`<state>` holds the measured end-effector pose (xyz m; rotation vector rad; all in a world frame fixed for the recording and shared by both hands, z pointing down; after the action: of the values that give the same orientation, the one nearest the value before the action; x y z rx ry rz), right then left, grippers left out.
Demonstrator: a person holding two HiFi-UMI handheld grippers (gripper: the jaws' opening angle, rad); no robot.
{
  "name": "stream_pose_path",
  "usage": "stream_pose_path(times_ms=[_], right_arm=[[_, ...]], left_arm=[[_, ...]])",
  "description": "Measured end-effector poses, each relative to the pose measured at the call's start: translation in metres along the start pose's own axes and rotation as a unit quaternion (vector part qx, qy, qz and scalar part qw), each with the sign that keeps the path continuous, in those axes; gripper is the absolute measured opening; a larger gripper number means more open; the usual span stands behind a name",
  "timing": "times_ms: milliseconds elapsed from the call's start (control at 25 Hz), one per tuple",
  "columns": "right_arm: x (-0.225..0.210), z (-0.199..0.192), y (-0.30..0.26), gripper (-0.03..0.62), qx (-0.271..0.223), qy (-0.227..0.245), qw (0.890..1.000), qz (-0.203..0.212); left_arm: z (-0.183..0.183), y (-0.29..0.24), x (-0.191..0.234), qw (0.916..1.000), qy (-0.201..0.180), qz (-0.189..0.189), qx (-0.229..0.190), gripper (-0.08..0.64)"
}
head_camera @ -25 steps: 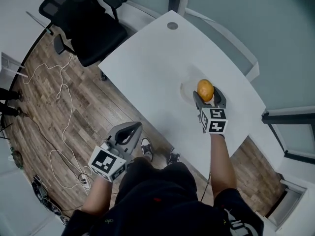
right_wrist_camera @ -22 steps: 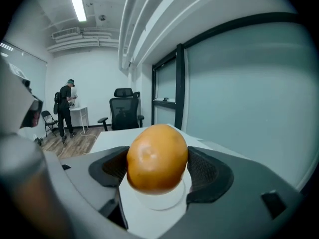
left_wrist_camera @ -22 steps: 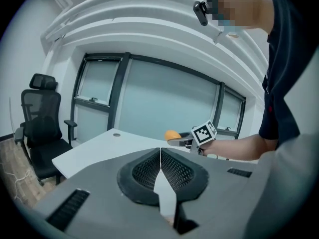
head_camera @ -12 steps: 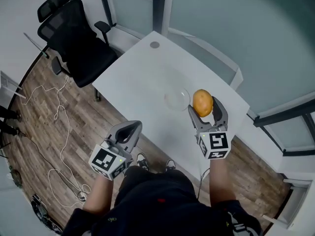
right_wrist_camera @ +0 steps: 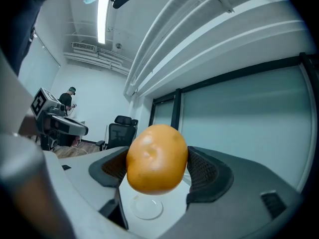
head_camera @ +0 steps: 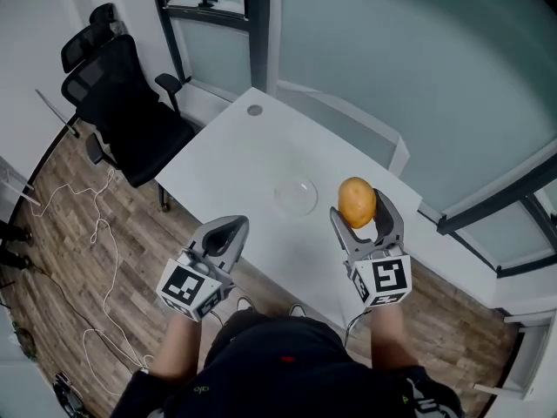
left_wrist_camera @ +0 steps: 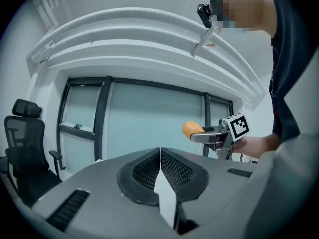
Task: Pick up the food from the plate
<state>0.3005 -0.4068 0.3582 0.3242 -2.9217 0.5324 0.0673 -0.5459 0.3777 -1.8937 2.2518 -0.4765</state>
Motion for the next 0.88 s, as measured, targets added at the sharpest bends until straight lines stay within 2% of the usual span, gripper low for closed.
stream_pose_path(times_ms=[480,880], right_arm=[[0.005,0.012,0.007,0.368,-0.023,-0.005,1.0,0.003],[0.008,0.021,0.012,0.368,-0.034,-0.001,0.999,0.005]], left_arm=[[0.011,0.005,-0.001,0.9996,-0.022,-0.009,-0.013,0.023],[0.014,0.01,-0.006,0.9996,-0.023,-0.01,-0.015,0.023]])
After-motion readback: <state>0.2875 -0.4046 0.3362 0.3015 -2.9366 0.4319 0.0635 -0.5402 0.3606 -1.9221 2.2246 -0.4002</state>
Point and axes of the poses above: the fingertips, and each gripper's own axes: y backward along the fingers, x to its left, z out of its top, the point moved 7 cm from there along y, backward along the fingers, and after that the axes turned 15 degrees about x, right-handed, at the moved point
